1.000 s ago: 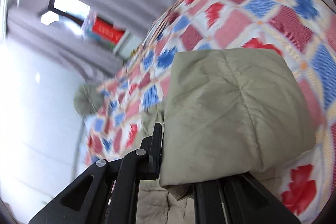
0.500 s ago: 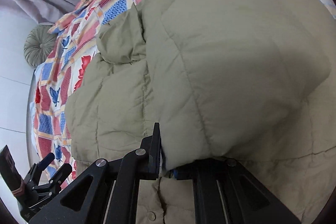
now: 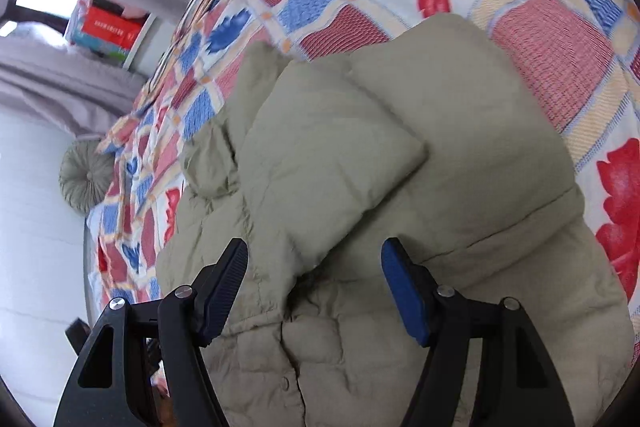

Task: Fold large clothes

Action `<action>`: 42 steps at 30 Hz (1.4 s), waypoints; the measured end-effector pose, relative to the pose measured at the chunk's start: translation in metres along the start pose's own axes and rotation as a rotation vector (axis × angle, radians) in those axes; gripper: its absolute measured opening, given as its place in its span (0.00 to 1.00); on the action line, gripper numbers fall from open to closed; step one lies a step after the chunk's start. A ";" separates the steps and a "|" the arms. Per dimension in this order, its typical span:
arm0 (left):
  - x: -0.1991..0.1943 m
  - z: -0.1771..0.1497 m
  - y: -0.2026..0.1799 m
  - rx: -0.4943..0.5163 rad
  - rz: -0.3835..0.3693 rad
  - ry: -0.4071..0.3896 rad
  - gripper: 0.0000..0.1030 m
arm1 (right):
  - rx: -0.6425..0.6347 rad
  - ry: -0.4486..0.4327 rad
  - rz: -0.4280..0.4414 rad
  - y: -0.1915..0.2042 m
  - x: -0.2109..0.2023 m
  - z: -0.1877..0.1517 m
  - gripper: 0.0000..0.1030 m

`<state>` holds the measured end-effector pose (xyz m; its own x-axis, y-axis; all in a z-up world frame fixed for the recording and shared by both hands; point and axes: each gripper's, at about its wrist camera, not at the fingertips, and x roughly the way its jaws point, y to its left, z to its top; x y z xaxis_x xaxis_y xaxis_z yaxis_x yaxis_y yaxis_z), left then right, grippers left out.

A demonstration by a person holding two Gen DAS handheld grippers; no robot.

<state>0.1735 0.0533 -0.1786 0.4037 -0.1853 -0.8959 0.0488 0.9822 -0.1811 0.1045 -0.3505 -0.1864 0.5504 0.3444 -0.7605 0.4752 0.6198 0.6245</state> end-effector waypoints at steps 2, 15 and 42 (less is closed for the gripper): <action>-0.005 0.003 0.007 -0.013 -0.009 -0.015 1.00 | 0.078 -0.014 0.038 -0.005 0.005 0.013 0.68; -0.015 0.012 0.054 -0.209 -0.176 -0.046 1.00 | -0.456 0.114 0.064 0.147 0.064 -0.038 0.12; 0.032 0.037 -0.060 0.022 -0.293 0.023 0.10 | -0.526 -0.031 -0.584 -0.022 -0.004 0.004 0.23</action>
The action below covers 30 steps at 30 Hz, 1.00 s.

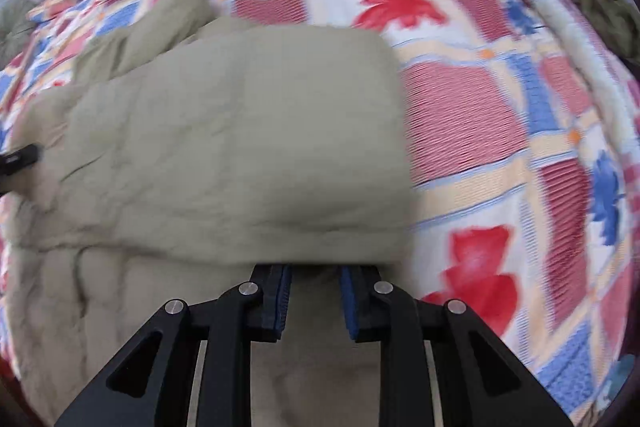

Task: Fold large clothes

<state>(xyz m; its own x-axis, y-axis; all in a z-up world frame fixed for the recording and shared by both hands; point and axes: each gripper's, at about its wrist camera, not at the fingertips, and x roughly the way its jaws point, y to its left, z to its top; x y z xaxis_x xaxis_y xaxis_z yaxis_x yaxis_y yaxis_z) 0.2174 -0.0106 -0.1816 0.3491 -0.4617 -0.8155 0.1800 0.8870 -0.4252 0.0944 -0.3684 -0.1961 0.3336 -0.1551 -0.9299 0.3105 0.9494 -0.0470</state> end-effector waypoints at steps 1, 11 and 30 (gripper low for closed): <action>0.003 -0.006 0.002 0.021 0.038 0.019 0.10 | 0.017 -0.022 -0.003 -0.007 -0.002 0.004 0.22; 0.018 -0.029 0.038 0.054 0.290 0.054 0.10 | 0.076 0.042 0.001 -0.009 0.032 0.000 0.23; 0.012 0.021 -0.039 0.143 0.217 -0.035 0.10 | 0.325 -0.063 0.193 -0.064 -0.031 0.024 0.22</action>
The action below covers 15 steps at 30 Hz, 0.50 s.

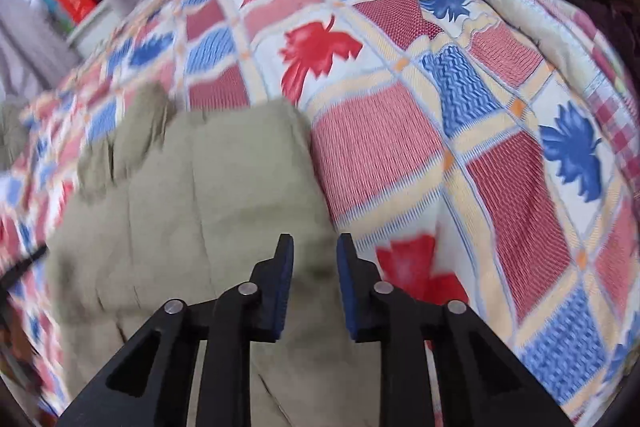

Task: Fold large clothes
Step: 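Press the folded side flat with the left tool and open it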

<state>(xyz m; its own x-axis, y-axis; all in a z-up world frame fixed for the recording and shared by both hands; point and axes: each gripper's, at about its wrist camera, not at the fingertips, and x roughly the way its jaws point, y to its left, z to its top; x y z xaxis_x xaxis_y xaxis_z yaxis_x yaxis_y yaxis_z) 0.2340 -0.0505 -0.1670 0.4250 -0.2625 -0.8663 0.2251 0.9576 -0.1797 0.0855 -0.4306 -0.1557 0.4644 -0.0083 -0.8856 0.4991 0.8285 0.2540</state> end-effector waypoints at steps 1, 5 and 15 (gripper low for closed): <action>0.008 -0.004 -0.005 0.016 0.026 0.012 0.10 | 0.011 -0.001 0.021 0.002 0.008 0.010 0.22; 0.046 -0.036 0.006 -0.010 0.104 0.149 0.10 | -0.055 0.068 0.047 0.019 0.048 0.015 0.21; 0.056 -0.045 0.013 0.001 0.101 0.138 0.10 | -0.145 0.092 -0.022 0.026 0.098 -0.008 0.20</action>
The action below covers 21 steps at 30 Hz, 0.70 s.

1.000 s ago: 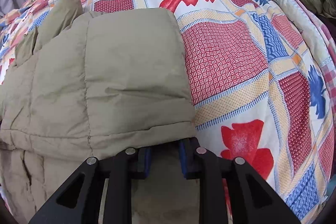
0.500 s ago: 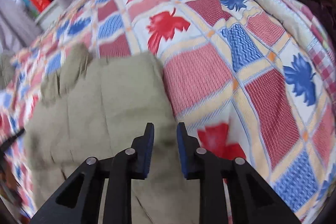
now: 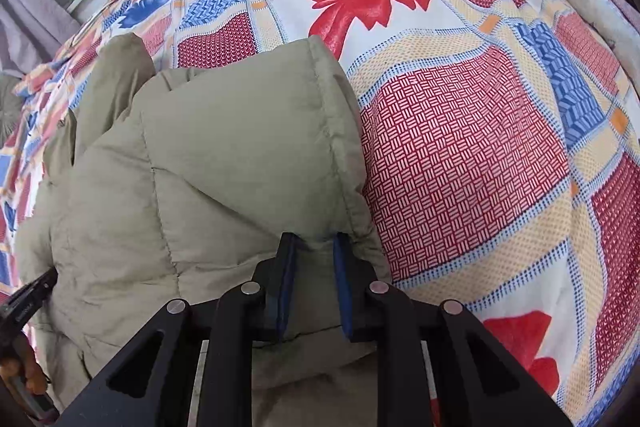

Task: Fold large clothes
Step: 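Press the folded side flat with the left tool and open it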

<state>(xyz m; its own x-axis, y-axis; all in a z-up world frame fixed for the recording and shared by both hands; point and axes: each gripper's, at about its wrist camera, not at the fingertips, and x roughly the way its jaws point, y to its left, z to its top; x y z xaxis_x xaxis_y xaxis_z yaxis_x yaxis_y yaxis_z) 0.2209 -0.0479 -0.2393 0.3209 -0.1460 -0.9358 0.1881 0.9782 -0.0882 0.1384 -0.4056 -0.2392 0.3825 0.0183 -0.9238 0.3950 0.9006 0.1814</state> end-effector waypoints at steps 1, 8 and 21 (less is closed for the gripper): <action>-0.004 0.001 0.002 -0.003 0.001 0.007 0.10 | 0.007 0.004 -0.002 -0.001 -0.003 0.000 0.20; -0.043 -0.016 0.020 0.001 0.007 0.005 0.10 | -0.044 -0.021 -0.073 0.003 -0.045 -0.016 0.22; -0.079 -0.088 0.038 -0.031 0.002 0.134 0.11 | 0.079 0.087 0.018 0.001 -0.089 -0.099 0.47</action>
<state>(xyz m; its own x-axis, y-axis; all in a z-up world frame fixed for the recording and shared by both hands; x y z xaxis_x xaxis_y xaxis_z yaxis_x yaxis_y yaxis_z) 0.1208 0.0143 -0.1986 0.1943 -0.1256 -0.9729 0.1578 0.9829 -0.0954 0.0226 -0.3632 -0.1900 0.3177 0.0746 -0.9453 0.4548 0.8628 0.2209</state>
